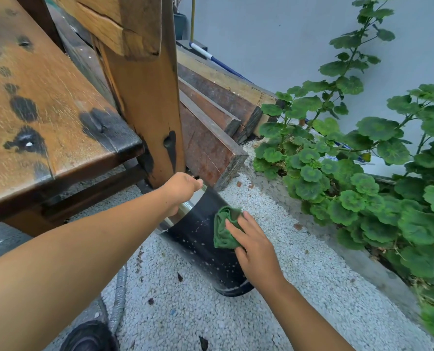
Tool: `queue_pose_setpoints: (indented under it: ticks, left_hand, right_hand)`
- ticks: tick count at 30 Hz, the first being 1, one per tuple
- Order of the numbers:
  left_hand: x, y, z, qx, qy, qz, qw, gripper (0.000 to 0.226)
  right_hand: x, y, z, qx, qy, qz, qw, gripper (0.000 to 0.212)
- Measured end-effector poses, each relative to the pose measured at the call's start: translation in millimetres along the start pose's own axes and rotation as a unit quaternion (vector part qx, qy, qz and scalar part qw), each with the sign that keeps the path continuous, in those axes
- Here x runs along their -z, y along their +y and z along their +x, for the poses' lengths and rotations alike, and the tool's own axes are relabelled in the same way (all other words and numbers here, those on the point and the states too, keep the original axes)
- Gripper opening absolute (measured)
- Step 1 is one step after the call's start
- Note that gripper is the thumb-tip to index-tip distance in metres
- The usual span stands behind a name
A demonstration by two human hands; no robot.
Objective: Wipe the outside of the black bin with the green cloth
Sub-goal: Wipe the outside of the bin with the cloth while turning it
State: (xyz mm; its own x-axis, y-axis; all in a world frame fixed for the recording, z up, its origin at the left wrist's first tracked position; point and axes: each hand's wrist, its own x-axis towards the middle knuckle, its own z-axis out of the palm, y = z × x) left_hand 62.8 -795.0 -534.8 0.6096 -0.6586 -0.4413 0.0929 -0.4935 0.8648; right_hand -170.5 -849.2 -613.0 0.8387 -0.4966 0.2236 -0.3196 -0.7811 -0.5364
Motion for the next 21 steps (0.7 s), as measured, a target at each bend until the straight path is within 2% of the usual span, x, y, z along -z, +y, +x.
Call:
queue_pose_setpoints:
  ticks: [2, 6, 11, 15, 18, 19, 21]
  left_hand:
    - [0.7, 0.3, 0.8, 0.014, -0.004, 0.001, 1.000, 0.014]
    - [-2.8, 3.3, 0.0, 0.021, -0.006, 0.022, 1.000, 0.026]
    - [-3.0, 1.0, 9.4, 0.029, 0.036, 0.053, 0.998, 0.024]
    - [-2.8, -2.2, 9.2, -0.001, 0.023, 0.065, 0.998, 0.026]
    - [2.3, -1.9, 1.6, -0.027, -0.079, 0.071, 0.994, 0.044]
    - [5.1, -1.9, -0.4, -0.030, -0.124, 0.093, 0.988, 0.050]
    - [8.3, -3.3, -4.0, -0.012, -0.191, 0.156, 0.969, 0.066]
  right_hand:
    - [2.3, 9.2, -16.1, 0.005, 0.000, -0.009, 1.000, 0.064]
    - [6.7, 15.9, -38.1, -0.015, -0.003, -0.040, 0.999, 0.065]
    - [6.5, 17.9, -59.1, -0.023, 0.013, -0.079, 0.997, 0.062]
    - [10.2, 19.8, -71.4, -0.032, 0.003, -0.090, 0.995, 0.061]
    - [15.3, 15.8, -69.1, -0.123, 0.017, -0.016, 0.992, 0.057]
    - [19.6, 11.9, -62.7, -0.185, 0.034, 0.044, 0.981, 0.055]
    - [30.4, 3.3, -46.2, -0.308, 0.071, 0.186, 0.930, 0.051]
